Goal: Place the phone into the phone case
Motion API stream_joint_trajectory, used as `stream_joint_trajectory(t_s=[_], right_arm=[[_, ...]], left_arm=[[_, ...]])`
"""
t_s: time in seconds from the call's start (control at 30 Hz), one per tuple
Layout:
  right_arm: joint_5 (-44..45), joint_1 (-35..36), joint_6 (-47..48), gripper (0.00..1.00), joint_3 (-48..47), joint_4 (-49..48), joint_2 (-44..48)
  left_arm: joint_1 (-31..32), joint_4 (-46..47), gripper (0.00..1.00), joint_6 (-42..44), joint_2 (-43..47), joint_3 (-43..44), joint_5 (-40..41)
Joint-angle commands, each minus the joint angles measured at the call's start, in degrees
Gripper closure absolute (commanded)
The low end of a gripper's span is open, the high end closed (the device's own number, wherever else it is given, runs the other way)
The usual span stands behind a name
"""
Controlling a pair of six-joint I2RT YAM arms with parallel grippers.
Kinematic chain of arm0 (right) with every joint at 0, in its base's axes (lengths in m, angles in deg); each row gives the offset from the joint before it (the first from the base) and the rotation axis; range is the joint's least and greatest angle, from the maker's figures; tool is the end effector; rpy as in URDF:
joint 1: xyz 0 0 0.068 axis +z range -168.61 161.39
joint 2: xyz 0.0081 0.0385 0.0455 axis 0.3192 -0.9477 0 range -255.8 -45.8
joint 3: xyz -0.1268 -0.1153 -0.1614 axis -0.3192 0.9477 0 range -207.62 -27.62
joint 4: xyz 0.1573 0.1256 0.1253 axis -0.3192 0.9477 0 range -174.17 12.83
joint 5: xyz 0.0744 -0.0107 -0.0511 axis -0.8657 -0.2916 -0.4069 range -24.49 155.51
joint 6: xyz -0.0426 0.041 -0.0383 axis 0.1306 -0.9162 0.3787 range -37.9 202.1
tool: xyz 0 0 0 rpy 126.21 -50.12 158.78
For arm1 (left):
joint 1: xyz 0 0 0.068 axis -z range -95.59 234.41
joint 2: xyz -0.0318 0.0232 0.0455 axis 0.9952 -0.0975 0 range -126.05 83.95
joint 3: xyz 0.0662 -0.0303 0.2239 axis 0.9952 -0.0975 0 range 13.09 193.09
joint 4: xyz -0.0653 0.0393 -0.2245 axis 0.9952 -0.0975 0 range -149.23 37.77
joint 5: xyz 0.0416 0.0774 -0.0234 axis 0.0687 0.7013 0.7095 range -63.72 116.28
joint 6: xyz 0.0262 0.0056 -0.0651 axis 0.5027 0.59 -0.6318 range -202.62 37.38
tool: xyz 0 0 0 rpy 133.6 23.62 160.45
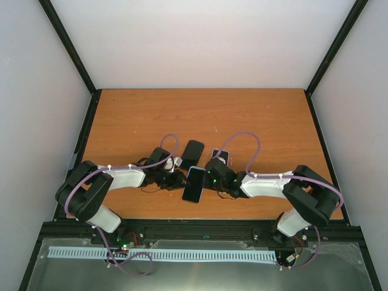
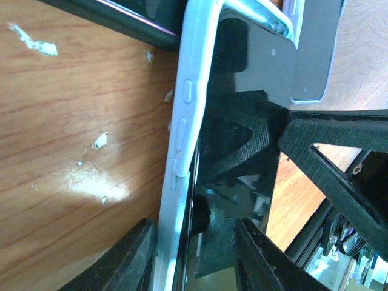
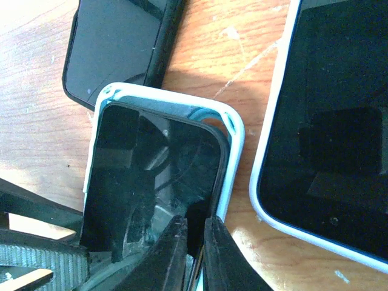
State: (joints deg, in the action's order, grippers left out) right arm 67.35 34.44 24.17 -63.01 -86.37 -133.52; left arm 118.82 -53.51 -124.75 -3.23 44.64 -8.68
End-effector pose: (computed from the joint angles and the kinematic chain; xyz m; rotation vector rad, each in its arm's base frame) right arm 0.1677 0.2200 0.1009 0.1266 2.6165 0.7590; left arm 0.1861 -0.1675 0.0902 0.0731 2.8215 -1.2122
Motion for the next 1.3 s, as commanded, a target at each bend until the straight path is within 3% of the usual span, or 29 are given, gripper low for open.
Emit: stream_joint_trajectory(t_s=[0.0,0.2,0.4,0.6,0.73,0.83,1.0,1.1,1.27], right_arm=[[-1.41,0.19,4.99,0.87,-0.63,-3.33,0.97],[-0.92,0.20,9.28,0.62,4.57,0.00,10.73],[-0.24,0.20,7.87,0.61,5.20,5.85,12.87],[4.45,0.21,6.77,0.57,4.95,19.27,24.16],[2.77,0.71,7.32,0.55,5.13,25.48,28.36],[-0.08,2.20,8.62,0.55,6.59,26.02,29.17],[0.73,5.94,10.24,0.48,6.65,28.86,28.53],[1.30,9.42,9.74,0.38,6.03,29.31,27.76],[3.62,14.98,10.16,0.37,5.04,27.52,22.85]], left_arm=[[0.74,3.73,0.65,-0.72,-1.46,0.53,-3.71],[0.74,3.89,0.65,-0.67,-2.99,2.46,-3.71],[1.49,5.82,0.68,-5.42,-5.22,4.09,-5.23],[6.73,4.45,0.66,-9.30,-6.79,8.25,-5.35],[7.29,2.33,0.54,-11.34,-2.40,8.67,-2.21],[5.81,-2.05,0.43,-8.75,-1.26,11.18,0.06],[1.20,-8.48,0.42,-3.40,-3.14,16.90,3.54],[-0.17,-12.24,0.40,-1.23,-4.40,20.66,5.40],[-0.69,-12.35,0.37,1.46,-8.63,24.90,7.07]])
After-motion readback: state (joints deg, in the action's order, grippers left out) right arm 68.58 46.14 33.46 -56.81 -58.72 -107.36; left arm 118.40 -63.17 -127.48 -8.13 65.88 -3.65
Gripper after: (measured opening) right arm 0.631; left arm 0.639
